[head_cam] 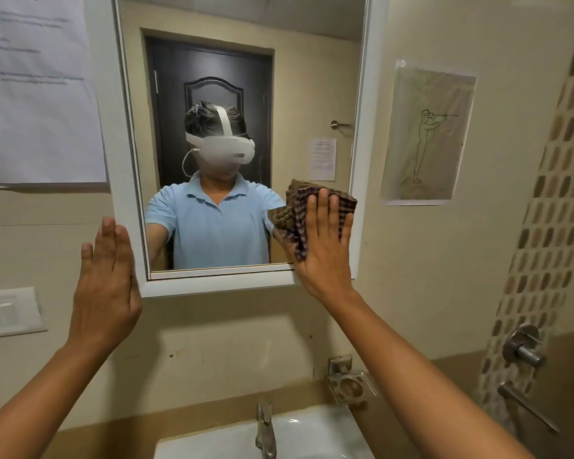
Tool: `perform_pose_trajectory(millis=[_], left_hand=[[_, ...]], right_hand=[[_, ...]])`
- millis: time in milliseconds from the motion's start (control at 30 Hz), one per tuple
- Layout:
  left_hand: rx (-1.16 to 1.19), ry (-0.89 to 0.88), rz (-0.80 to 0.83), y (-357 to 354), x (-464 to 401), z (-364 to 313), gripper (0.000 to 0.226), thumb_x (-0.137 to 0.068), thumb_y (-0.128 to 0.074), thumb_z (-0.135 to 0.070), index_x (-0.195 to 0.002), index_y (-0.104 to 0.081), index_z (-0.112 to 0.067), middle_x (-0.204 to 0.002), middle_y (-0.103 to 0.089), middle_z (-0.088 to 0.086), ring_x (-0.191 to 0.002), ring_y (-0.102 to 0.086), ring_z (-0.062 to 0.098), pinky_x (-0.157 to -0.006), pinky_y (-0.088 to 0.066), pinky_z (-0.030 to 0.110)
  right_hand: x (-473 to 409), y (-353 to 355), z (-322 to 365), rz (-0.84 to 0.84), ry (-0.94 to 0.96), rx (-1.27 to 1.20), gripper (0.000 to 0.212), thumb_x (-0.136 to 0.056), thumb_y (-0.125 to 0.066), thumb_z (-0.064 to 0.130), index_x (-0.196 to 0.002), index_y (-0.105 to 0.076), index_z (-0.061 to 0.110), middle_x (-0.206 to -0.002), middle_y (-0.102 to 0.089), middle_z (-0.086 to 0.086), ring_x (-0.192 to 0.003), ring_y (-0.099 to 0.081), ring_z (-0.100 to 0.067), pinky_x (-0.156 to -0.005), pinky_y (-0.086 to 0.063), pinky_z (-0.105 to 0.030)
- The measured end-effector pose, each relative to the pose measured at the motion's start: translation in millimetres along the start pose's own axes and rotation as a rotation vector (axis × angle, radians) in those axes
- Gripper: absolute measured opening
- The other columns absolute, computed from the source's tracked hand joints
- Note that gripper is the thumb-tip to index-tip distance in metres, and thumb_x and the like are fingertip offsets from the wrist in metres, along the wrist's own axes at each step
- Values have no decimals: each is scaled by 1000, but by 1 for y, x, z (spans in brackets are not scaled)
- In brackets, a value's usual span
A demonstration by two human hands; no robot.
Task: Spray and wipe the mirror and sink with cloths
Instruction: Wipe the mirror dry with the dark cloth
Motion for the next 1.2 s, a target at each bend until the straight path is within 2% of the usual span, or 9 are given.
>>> perform_pose_trajectory(millis=[100, 300, 433, 600, 800, 900, 1033, 1133, 1200], left_hand=[[7, 7, 12, 0, 0, -7, 73, -89, -28, -12, -156, 1, -5, -166, 4, 14, -153, -1, 29, -125, 1, 41], [23, 19, 7, 3, 5, -12, 70, -91, -27, -12, -156, -2, -5, -165, 3, 14, -153, -3, 29, -125, 2, 38], [33, 33, -1, 3, 5, -11, 69, -92, -28, -12, -156, -2, -5, -166, 5, 11, -153, -3, 27, -125, 1, 38], [45, 60, 0, 2, 3, -11, 75, -89, -32, -5, -156, 0, -6, -166, 4, 13, -154, -2, 27, -125, 0, 40], [15, 26, 32, 8, 3, -9, 80, -86, -36, -1, -157, 2, -9, -166, 5, 10, -154, -2, 26, -125, 1, 43], [24, 38, 47, 12, 3, -11, 79, -87, -35, -1, -157, 1, -8, -166, 4, 12, -154, -1, 26, -125, -2, 46], [94, 118, 72, 18, 11, -24, 71, -94, -34, -7, -156, -1, -6, -166, 4, 13, -154, 2, 25, -125, -3, 48], [243, 165, 65, 22, 38, -50, 68, -95, -36, -9, -157, -9, -7, -166, -1, 10, -154, 0, 21, -125, -1, 42], [387, 198, 66, 23, 66, -71, 64, -94, -41, -10, -155, -21, -9, -166, -13, 5, -153, -10, 18, -125, -7, 34]], right_hand=[[9, 1, -7, -4, -34, 15, 83, -100, -48, 46, -157, -1, 8, -165, 8, -12, -153, 7, -29, -123, 5, -54], [18, -14, 29, -10, -51, 15, 76, -102, -29, 51, -157, 1, 7, -165, 6, -13, -153, 4, -30, -123, 3, -55], [16, -20, 39, -9, -18, 16, 79, -101, -35, 49, -157, 4, 10, -166, 7, -10, -154, 4, -29, -123, 3, -54], [22, -26, 87, 43, 263, -44, 80, -95, -46, 43, -158, -6, 13, -167, 2, -6, -154, 0, -24, -123, 6, -49], [53, -32, 125, 96, 466, -40, 73, -92, -48, 25, -158, -17, 14, -167, -11, -3, -154, -7, -21, -122, -11, -50], [56, -24, 129, 66, 507, -71, 70, -83, -49, 6, -152, -36, 12, -162, -28, -5, -151, -23, -23, -118, -28, -52], [58, -6, 132, 78, 478, -249, 56, -74, -58, -3, -128, -64, 11, -149, -50, -6, -140, -44, -23, -112, -39, -50], [77, 11, 128, 208, 300, -521, 67, -65, -58, -11, -128, -61, 10, -147, -52, -4, -141, -43, -20, -118, -32, -42], [95, 19, 124, 296, 67, -778, 72, -67, -51, -13, -132, -58, 17, -143, -56, 4, -137, -48, -13, -115, -35, -29]])
Point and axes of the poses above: each hand's wrist, its own x-axis away from the middle knuckle, its own y-axis out of the back of the hand, z = x × y, the point moved 2 cm from there along -x, towards the middle knuckle
